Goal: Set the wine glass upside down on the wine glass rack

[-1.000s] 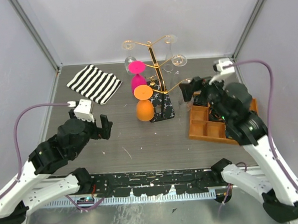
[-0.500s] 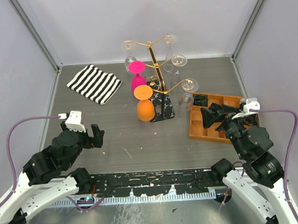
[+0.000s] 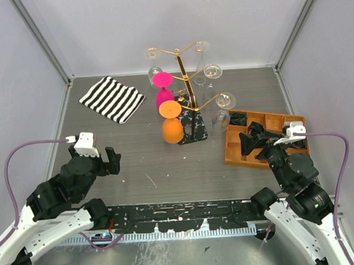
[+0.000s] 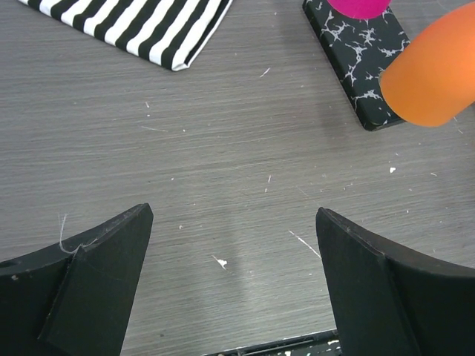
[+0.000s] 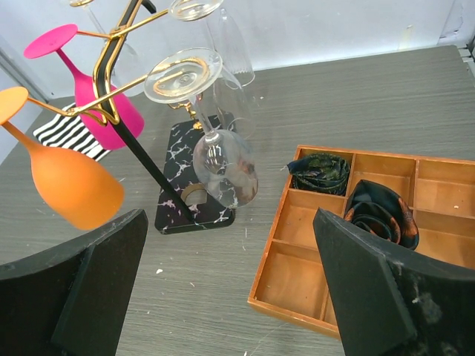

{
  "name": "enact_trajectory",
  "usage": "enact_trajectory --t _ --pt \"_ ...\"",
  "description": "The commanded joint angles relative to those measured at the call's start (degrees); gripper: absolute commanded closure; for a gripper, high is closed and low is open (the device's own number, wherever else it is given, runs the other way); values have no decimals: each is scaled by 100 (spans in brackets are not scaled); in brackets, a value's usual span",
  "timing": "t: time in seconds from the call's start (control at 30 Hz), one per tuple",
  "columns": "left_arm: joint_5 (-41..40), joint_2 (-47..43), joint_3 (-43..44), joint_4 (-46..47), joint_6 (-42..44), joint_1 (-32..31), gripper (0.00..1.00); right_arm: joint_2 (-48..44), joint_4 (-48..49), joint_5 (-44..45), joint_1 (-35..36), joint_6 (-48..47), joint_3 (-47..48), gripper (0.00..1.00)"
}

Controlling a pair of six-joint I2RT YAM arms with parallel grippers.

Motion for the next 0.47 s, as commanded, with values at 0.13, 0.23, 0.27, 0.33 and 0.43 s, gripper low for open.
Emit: enact_trajectory --t 0.13,0.23,0.27,0.33,0.43 --pt "-132 201 -35 -11 -49 1 2 139 170 -20 -26 26 63 0" --pt "-132 239 -30 -8 -34 3 2 212 157 -44 -22 11 73 0" --pt "-126 238 -32 -20 -32 -2 2 217 158 -42 -15 11 72 0" --pt "-127 231 -28 -16 -34 -6 2 246 160 -35 -19 3 81 0" --pt "-139 200 -39 -10 -31 6 2 308 155 -15 -21 -6 88 0"
